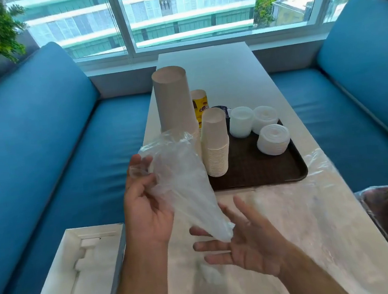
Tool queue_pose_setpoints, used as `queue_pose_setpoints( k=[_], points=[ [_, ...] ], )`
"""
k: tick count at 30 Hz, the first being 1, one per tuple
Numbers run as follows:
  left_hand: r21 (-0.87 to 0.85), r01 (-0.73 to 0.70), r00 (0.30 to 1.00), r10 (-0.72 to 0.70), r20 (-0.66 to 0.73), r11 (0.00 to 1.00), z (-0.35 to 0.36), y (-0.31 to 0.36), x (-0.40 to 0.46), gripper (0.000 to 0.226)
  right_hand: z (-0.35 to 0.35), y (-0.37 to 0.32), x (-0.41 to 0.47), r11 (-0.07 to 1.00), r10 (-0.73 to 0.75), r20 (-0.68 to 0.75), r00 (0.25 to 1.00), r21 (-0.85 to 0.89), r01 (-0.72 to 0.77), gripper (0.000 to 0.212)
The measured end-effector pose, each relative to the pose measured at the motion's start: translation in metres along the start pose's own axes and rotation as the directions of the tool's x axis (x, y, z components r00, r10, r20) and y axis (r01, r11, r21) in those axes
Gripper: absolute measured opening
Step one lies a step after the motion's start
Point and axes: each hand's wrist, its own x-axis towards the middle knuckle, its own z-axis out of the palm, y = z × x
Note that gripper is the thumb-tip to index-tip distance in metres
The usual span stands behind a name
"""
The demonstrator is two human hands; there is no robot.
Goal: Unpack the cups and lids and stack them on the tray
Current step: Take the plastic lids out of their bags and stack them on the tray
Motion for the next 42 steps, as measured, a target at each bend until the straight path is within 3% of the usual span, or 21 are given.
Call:
queue_pose_setpoints(
  k=[3,6,8,11,12,15,18,20,22,24,26,27,29,31,33,35,38,42],
  points=[
    [0.042,0.0,0.998,-0.003,0.062,0.999,-0.003,0.004,-0.002,0.019,0.015,0.006,0.006,0.955,-0.234,-0.162,0.959,0.148,0.258,0.065],
    [0.241,-0.025,0.999,0.018,0.034,0.97,-0.011,0.01,-0.002,0.019,0.018,-0.005,0.008,0.876,-0.466,-0.292,0.835,-0.018,0.483,0.05],
    [0.453,-0.078,0.996,0.055,0.063,0.888,-0.016,0.017,-0.001,0.014,0.015,-0.016,0.005,0.822,-0.57,-0.223,0.791,-0.166,0.545,0.035],
    [0.724,-0.091,0.992,0.0,0.124,0.684,-0.021,0.032,-0.002,0.042,0.012,-0.032,-0.005,0.7,-0.672,-0.095,0.735,-0.408,0.587,0.01],
    [0.795,-0.082,0.989,-0.049,0.14,0.601,-0.021,0.036,-0.002,0.047,0.011,-0.037,-0.008,0.637,-0.702,-0.052,0.71,-0.493,0.593,0.014],
    [0.914,-0.045,0.954,-0.254,0.159,0.404,-0.019,0.043,-0.005,0.03,0.013,-0.052,-0.018,0.487,-0.708,0.061,0.704,-0.679,0.549,0.038],
    [0.935,-0.08,0.955,-0.242,0.171,0.345,-0.017,0.048,-0.004,0.064,0.016,-0.065,-0.026,0.466,-0.678,0.12,0.725,-0.693,0.55,0.035],
    [0.932,-0.121,0.964,-0.183,0.192,0.342,-0.02,0.052,-0.004,0.086,0.014,-0.071,-0.031,0.509,-0.675,0.116,0.729,-0.641,0.574,0.052],
    [0.904,-0.141,0.975,-0.102,0.198,0.403,-0.021,0.056,-0.003,0.09,0.015,-0.075,-0.036,0.517,-0.683,0.099,0.723,-0.634,0.575,0.065],
    [0.852,-0.109,0.988,-0.038,0.15,0.513,-0.019,0.058,-0.003,0.072,0.018,-0.075,-0.041,0.529,-0.687,0.079,0.722,-0.627,0.572,0.067],
    [0.79,-0.049,0.998,-0.007,0.067,0.611,-0.009,0.06,-0.006,0.031,0.023,-0.075,-0.046,0.532,-0.686,0.082,0.723,-0.62,0.576,0.052],
    [0.771,-0.013,1.0,-0.012,0.027,0.636,-0.006,0.061,-0.007,0.023,0.026,-0.074,-0.047,0.526,-0.684,0.084,0.725,-0.632,0.569,0.041],
    [0.805,0.036,0.998,-0.067,0.005,0.593,-0.004,0.062,-0.006,0.057,0.029,-0.072,-0.046,0.477,-0.691,0.083,0.718,-0.693,0.54,0.026],
    [0.891,0.061,0.996,-0.081,-0.028,0.449,0.001,0.055,-0.008,0.078,0.031,-0.071,-0.045,0.425,-0.703,0.079,0.707,-0.75,0.507,0.019],
    [0.939,0.025,0.999,0.014,-0.032,0.342,0.002,0.047,-0.009,0.055,0.034,-0.071,-0.046,0.383,-0.68,0.085,0.729,-0.806,0.451,0.017],
    [0.952,-0.028,0.993,0.116,-0.008,0.304,-0.003,0.042,-0.005,0.035,0.036,-0.076,-0.05,0.328,-0.636,0.092,0.766,-0.866,0.377,0.015],
    [0.933,-0.076,0.995,0.091,0.047,0.353,-0.011,0.044,-0.003,0.046,0.035,-0.091,-0.044,0.211,-0.657,0.087,0.749,-0.933,0.293,0.012],
    [0.86,-0.091,0.994,-0.009,0.111,0.502,-0.017,0.051,0.0,0.047,0.03,-0.1,-0.011,0.25,-0.452,0.163,0.877,-0.921,0.3,0.018]
  ],
)
